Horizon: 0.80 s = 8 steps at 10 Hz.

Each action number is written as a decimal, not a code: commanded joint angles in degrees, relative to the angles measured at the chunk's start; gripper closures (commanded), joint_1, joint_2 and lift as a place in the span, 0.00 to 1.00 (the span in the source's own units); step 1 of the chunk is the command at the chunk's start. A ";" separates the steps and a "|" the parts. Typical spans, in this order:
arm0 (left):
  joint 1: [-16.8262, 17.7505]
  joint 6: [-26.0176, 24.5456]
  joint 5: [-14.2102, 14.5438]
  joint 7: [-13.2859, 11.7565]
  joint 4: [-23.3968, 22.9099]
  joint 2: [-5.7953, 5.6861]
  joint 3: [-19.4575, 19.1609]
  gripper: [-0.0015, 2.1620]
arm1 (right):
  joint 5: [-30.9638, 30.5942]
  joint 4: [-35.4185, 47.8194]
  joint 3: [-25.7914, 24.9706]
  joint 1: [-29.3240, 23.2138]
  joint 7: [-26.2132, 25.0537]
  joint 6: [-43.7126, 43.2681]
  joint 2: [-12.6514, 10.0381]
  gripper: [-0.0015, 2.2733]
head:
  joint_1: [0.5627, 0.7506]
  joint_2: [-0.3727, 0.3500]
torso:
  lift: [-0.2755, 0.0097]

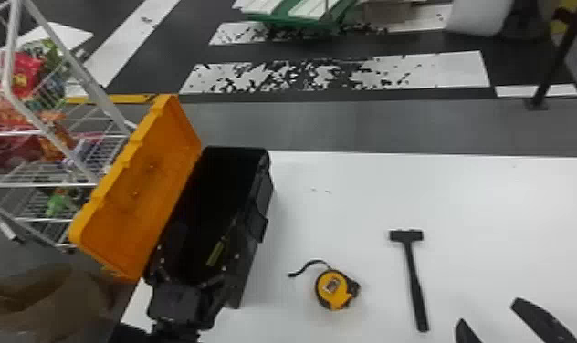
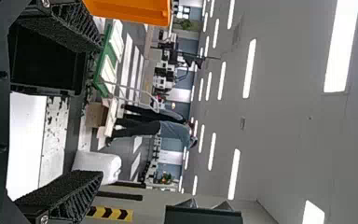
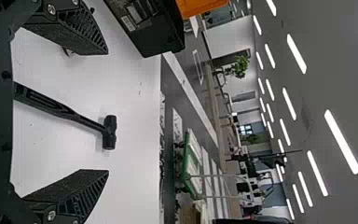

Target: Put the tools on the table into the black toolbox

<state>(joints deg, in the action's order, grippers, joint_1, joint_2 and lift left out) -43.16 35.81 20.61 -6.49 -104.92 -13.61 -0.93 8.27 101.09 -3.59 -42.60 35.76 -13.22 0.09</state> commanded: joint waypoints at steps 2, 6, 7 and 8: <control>-0.43 4.13 -0.22 1.83 2.70 -0.45 2.25 0.03 | -3.26 4.29 3.51 2.08 -4.47 14.94 -0.14 0.05 | 0.70 0.88 | 0.83; -0.52 5.89 -0.31 1.83 4.64 -0.98 4.01 0.03 | -7.92 11.06 9.04 4.72 -13.61 35.51 -0.14 0.05 | 0.70 0.95 | 0.83; -0.26 5.89 -0.31 1.75 4.99 -1.16 4.18 0.03 | -8.27 11.85 10.10 5.86 -15.37 40.25 -0.14 0.05 | 0.70 0.96 | 0.83; -0.17 5.71 -0.31 1.75 5.16 -1.24 4.27 0.03 | -8.44 12.12 10.80 7.09 -17.31 43.94 -0.14 0.05 | 0.70 0.97 | 0.83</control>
<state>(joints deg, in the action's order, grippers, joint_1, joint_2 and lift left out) -43.41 41.65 20.30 -4.75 -99.93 -14.79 3.24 -0.04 112.92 6.66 -36.27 18.76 28.14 0.09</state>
